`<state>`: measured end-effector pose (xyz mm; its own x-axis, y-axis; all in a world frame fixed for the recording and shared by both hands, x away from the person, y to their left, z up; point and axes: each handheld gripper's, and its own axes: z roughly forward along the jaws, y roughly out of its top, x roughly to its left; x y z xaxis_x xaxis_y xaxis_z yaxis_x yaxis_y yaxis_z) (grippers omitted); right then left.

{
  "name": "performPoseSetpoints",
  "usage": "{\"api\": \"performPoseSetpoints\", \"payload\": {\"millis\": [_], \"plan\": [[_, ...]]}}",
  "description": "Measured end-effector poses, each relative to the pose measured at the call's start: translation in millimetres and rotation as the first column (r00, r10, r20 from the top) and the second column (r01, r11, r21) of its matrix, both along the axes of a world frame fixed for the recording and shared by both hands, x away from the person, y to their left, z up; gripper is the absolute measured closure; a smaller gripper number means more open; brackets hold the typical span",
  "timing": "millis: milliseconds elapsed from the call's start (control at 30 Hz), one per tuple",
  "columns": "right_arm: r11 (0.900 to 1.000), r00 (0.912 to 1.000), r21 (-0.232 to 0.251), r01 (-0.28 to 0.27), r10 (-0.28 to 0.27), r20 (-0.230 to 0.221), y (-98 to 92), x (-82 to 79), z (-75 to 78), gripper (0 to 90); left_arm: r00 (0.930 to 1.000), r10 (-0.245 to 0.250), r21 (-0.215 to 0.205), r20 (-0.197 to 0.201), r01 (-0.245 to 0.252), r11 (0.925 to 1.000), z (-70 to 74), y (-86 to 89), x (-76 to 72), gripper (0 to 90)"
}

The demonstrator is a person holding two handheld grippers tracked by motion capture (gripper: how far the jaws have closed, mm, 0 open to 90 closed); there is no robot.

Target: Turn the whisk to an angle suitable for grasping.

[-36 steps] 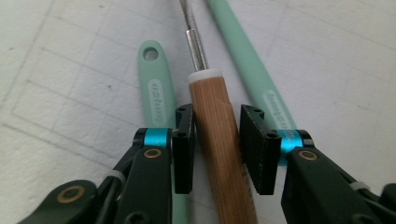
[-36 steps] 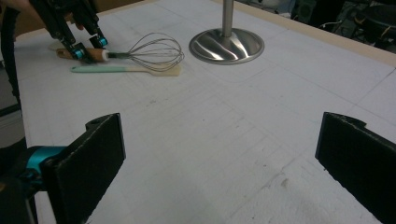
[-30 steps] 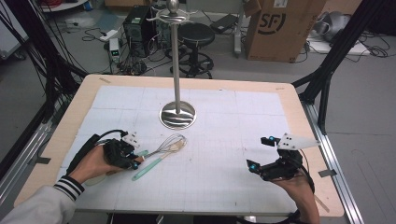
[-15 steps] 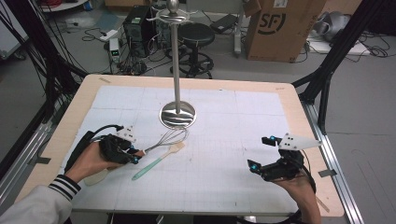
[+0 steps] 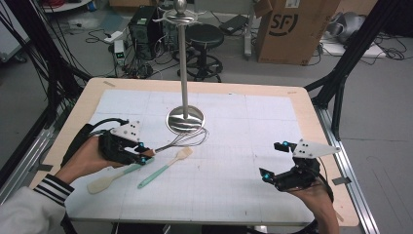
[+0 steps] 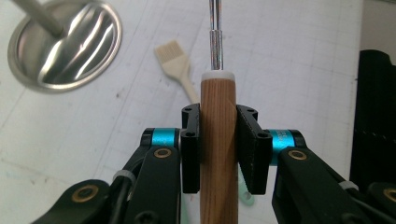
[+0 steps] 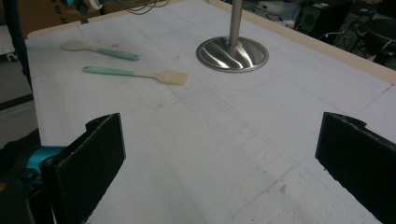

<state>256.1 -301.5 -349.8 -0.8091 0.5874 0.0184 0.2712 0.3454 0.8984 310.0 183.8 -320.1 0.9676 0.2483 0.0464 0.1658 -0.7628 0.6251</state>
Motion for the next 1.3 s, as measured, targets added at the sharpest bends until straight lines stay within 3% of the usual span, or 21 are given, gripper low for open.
{"api": "performPoseSetpoints", "payload": {"millis": [300,633,900,1100,1300], "plan": [[0.999,0.9992,-0.013,-0.035,0.036,0.016,2.8,-5.5,8.8,0.1,0.9927,-0.117,-0.014,0.028,0.118,0.9929,8.0,-31.5,-3.3,72.8],[0.999,0.999,-0.007,-0.035,0.036,0.028,0.6,-8.4,13.8,0.1,0.9858,-0.166,-0.074,0.026,0.167,0.9831,-3.9,-58.5,7.3,72.8],[0.999,0.9982,-0.015,-0.049,0.05,0.034,1.1,-9.1,15.0,0.1,0.9802,-0.198,-0.047,0.0,0.198,0.9792,-20.8,-84.2,10.8,72.8],[0.998,0.9979,-0.027,-0.061,0.062,0.02,3.4,-7.5,13.6,0.1,0.9709,-0.239,-0.033,-0.008,0.239,0.9705,-36.2,-106.5,12.1,72.8],[0.996,0.9966,-0.047,-0.08,0.081,0.015,8.4,-5.8,13.8,0.1,0.9591,-0.283,-0.047,-0.007,0.282,0.9582,-53.3,-134.6,16.1,72.7]]}}
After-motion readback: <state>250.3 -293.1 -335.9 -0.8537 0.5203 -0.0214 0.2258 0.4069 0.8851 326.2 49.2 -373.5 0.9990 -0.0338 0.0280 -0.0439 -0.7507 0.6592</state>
